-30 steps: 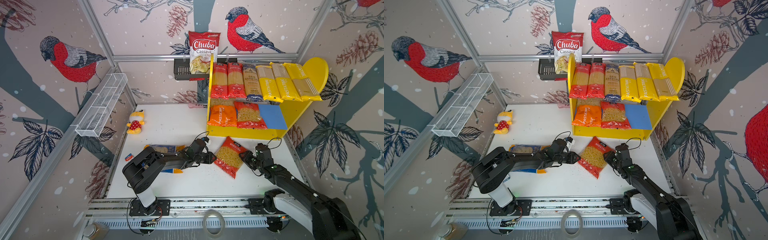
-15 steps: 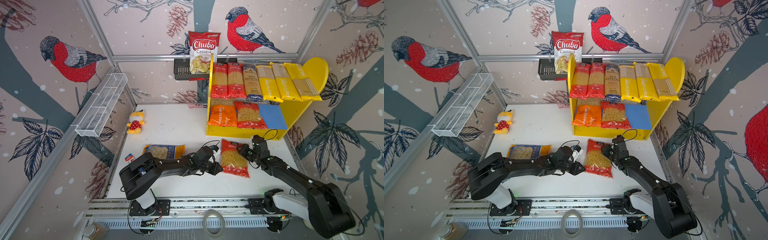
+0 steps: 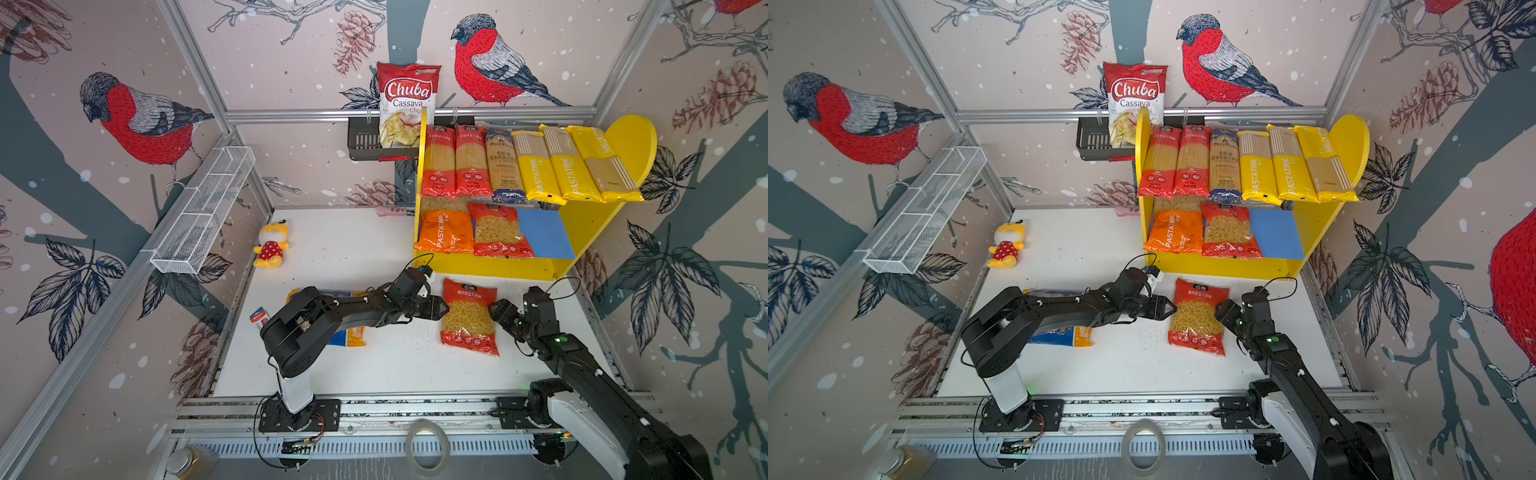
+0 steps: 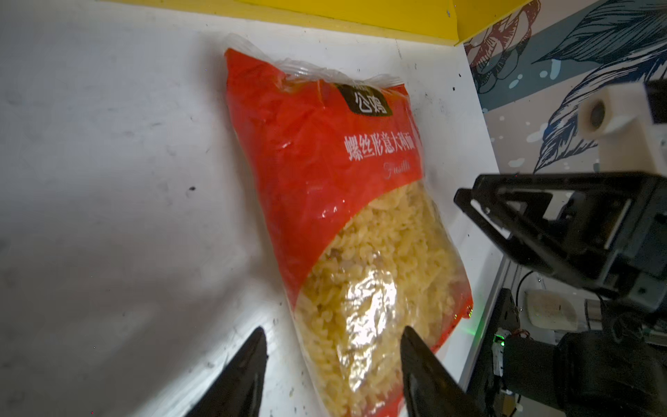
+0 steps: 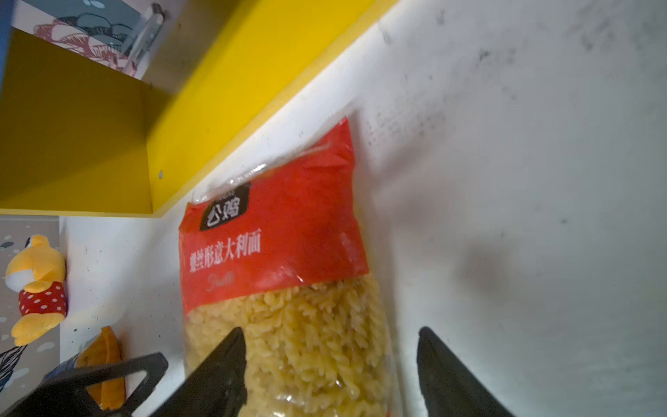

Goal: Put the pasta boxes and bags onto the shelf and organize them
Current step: 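Grasp the fusilli bag's ends with the left and right grippers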

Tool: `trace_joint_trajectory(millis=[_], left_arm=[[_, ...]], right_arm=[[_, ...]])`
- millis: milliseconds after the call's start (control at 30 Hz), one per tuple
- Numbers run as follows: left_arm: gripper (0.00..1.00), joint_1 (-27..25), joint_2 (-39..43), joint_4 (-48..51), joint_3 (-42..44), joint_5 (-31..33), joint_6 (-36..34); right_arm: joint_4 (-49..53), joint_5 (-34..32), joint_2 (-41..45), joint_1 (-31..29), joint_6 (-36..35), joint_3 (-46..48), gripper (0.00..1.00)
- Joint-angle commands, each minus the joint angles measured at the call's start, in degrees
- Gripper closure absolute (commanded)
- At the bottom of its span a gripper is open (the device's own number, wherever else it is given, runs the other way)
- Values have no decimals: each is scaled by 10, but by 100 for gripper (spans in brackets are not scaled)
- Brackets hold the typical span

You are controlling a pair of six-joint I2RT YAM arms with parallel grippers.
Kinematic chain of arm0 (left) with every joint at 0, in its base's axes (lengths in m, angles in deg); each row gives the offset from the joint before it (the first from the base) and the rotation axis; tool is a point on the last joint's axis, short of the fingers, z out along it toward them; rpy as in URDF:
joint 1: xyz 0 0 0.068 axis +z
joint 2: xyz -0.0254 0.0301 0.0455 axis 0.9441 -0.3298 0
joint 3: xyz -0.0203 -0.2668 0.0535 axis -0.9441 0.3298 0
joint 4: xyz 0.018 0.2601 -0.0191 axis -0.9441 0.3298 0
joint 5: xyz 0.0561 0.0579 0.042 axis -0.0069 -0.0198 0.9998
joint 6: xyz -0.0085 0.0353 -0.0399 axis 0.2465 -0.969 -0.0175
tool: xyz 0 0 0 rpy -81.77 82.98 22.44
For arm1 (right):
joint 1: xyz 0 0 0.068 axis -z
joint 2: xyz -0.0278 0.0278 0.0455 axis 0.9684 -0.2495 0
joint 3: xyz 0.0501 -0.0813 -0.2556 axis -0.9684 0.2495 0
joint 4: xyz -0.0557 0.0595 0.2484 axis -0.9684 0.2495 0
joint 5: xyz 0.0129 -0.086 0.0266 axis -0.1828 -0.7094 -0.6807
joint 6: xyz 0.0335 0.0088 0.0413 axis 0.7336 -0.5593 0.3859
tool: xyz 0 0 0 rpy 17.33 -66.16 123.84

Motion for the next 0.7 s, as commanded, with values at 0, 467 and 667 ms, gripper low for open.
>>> trace_joint_trajectory(millis=[0, 467, 667], left_arm=[[40, -2, -25, -7, -11, -18, 6], [75, -26, -48, -92, 12, -60, 36], [85, -28, -35, -117, 23, -82, 47]], right_arm=[[-39, 43, -7, -2, 23, 21, 25], [-74, 60, -59, -58, 30, 15, 69], [-43, 50, -28, -66, 31, 0, 78]])
